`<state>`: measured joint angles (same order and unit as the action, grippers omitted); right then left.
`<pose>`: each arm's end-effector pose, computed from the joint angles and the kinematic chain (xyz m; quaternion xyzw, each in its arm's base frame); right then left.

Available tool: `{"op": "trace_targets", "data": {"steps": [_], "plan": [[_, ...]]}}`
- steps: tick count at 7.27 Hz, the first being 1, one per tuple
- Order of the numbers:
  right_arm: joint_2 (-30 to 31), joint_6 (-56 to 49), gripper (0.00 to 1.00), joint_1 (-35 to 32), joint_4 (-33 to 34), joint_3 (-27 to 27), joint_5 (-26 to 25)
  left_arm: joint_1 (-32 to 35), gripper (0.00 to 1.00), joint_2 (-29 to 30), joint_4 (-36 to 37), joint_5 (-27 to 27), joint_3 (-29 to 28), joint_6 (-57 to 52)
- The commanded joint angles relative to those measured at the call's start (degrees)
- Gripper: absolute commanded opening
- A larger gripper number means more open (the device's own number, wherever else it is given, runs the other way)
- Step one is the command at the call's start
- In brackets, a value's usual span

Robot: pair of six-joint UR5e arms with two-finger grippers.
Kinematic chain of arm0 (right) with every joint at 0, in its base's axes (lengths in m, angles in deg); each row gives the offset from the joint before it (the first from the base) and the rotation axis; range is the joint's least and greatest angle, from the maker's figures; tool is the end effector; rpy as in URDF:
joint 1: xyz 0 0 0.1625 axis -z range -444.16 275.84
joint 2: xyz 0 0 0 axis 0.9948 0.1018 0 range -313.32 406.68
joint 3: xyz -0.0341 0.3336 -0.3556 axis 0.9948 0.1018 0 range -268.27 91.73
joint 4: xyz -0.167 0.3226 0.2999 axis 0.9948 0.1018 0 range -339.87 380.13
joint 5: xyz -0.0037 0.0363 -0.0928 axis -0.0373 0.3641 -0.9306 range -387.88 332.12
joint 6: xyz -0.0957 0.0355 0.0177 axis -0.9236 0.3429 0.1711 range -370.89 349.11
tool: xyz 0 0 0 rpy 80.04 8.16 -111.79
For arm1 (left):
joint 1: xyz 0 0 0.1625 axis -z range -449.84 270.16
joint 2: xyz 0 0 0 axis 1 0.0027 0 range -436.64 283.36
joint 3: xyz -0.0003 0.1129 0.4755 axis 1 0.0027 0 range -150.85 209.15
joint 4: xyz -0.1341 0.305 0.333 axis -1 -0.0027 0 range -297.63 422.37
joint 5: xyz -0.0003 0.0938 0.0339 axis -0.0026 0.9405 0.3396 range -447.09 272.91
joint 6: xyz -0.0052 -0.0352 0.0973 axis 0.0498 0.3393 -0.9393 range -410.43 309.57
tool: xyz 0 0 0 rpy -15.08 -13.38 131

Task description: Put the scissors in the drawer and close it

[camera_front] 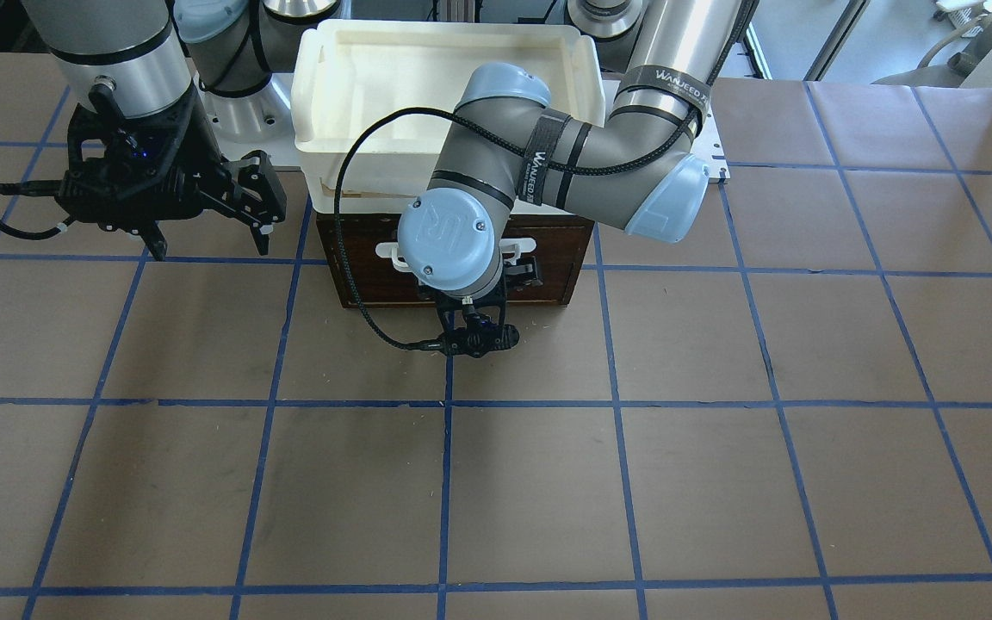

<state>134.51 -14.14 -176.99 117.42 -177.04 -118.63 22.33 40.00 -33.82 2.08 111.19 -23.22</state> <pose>0.1604 -0.5736 0.5516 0.0527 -0.9971 0.0554 0.0068 -0.3869 -0.5918 0.3188 -0.0444 0.9755 0.1985 0.0835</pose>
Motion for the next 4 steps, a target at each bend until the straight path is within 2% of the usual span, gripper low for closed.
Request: {"op": "trace_targets", "data": {"steps": [1,4], "plan": [[-0.04,-0.26,1.00,0.20,0.08,0.00,0.13,-0.38,1.00,-2.02,3.88,0.82,-3.45,0.04],[-0.12,-0.43,1.00,0.29,0.35,0.00,0.05,-1.43,1.00,-8.33,5.75,2.23,-5.40,-2.51]]}}
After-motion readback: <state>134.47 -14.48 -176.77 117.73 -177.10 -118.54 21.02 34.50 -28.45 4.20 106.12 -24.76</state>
